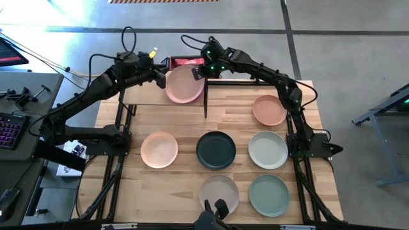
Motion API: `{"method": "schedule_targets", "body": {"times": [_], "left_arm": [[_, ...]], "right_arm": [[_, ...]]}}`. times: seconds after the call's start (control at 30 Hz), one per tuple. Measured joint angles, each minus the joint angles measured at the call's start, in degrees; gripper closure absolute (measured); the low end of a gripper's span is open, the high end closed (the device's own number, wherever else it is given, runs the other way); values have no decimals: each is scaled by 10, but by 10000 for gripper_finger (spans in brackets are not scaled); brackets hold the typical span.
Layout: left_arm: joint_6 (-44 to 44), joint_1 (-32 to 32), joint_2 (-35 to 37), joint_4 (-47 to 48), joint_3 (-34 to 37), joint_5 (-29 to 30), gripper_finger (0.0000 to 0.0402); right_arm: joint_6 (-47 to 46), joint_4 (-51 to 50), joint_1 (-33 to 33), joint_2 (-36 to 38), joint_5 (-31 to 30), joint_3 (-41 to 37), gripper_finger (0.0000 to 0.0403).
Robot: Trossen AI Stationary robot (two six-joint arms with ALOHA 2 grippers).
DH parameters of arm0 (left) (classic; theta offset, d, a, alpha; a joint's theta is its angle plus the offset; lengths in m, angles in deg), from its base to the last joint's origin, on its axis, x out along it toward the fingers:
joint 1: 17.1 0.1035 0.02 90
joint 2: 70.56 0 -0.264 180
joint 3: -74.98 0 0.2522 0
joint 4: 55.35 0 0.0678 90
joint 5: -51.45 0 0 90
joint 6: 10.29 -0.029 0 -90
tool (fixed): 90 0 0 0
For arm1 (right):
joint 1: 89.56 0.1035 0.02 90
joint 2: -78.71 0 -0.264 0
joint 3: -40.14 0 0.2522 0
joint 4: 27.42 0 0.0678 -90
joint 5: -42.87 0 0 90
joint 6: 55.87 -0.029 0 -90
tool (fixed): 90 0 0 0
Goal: Place and stack plates onto a shelf
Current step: Stack the brown plate on top of the pink plate on the shelf, then stack the black plate on top of the brown plate on the shelf
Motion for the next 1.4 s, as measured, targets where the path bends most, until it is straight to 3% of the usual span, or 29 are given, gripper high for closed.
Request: {"method": "schedule_targets", "body": {"times": [0.27, 0.4, 0.53, 0.63, 0.73, 0.83, 0.97, 1.13, 1.27, 1.4], "left_arm": [[0, 0, 0, 0, 0, 4, 303], [0, 0, 0, 0, 0, 4, 303], [0, 0, 0, 1, 0, 7, 303], [0, 0, 0, 15, -1, 7, 303], [0, 0, 0, 53, -1, 7, 303], [0, 0, 0, 93, -1, 7, 303], [-4, 0, 0, 118, -1, -15, 303], [-3, -1, 0, 120, -1, -81, 303], [-13, -15, 0, 135, -1, -118, 303], [-29, -43, 0, 181, -1, -118, 303]], "right_arm": [[5, 2, -6, 0, 2, 0, 301], [19, 0, -13, 1, 43, 0, 299], [19, -2, -20, 2, 114, 0, 299], [27, -23, -21, 2, 211, 0, 299], [52, -80, -17, 5, 309, 0, 299], [92, -165, -2, 17, 344, 0, 299], [168, -298, 33, 37, 336, 0, 299], [228, -402, 93, 49, 218, 0, 300], [220, -424, 137, 49, 157, 0, 300], [206, -422, 175, 49, 145, 0, 300]]}}
